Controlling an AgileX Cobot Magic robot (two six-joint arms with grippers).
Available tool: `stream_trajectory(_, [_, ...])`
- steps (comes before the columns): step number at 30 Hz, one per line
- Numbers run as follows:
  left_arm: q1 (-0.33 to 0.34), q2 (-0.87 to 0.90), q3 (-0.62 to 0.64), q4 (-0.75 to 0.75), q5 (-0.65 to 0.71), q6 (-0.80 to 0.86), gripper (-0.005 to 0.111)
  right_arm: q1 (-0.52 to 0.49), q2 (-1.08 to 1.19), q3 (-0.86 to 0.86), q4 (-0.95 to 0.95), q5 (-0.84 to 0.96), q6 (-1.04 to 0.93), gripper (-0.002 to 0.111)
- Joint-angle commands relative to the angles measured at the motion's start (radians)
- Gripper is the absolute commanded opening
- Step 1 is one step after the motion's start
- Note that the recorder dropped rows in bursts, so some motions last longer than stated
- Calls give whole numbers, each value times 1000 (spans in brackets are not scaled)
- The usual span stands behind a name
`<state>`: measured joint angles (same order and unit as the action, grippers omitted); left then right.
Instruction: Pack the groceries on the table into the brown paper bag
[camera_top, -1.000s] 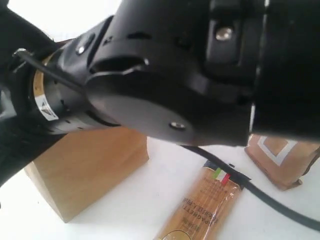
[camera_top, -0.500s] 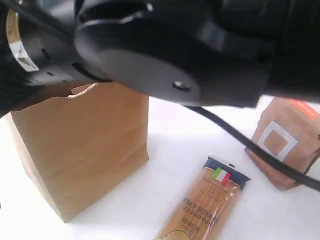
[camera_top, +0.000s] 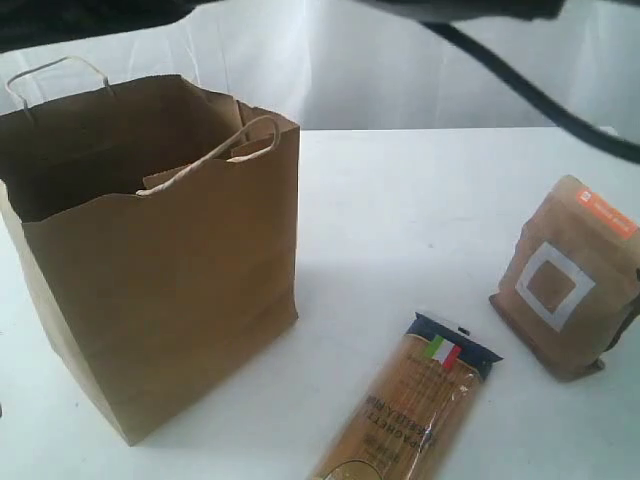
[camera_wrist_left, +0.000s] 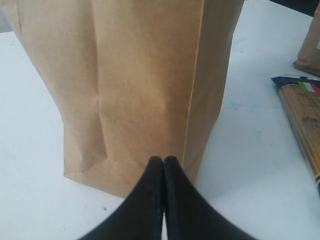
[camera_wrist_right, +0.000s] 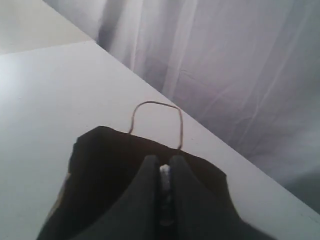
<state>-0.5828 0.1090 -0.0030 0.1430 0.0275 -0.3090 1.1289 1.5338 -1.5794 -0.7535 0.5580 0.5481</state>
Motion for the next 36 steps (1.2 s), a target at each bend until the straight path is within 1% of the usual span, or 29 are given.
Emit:
stream_trajectory(1, [2,-5,3,-1,-4,-5,0,-34,-8,-25,16,60,4,0])
stream_trajectory(4, [2,-5,3,-1,-4,-5,0,-59,-6,-25,97,76,-56,0])
stream_trajectory(9, [2,-5,3,-1,-4,-5,0,-121,11,-25,317,93,-237,0])
stream_trajectory(13, [2,-5,3,-1,-4,-5,0,-181,41,-32,420,111,-324,0])
stream_trajectory(17, [2,-5,3,-1,-4,-5,0,-213,94,-86,509,195,-436,0])
stream_trajectory(20, [2,-5,3,-1,-4,-5,0,-213,136,-142,545,260,-498,0])
stream_trajectory(24, [2,-5,3,-1,-4,-5,0,-213,174,-179,557,330,-502,0])
stream_trajectory(28, [2,-5,3,-1,-4,-5,0,-213,217,-213,579,334,-548,0])
stream_trajectory(35, [2,-5,3,-1,-4,-5,0,-213,302,-313,583,320,-571,0])
stream_trajectory(36, [2,-5,3,-1,-4,-5,0,-213,306,-320,586,324,-571,3])
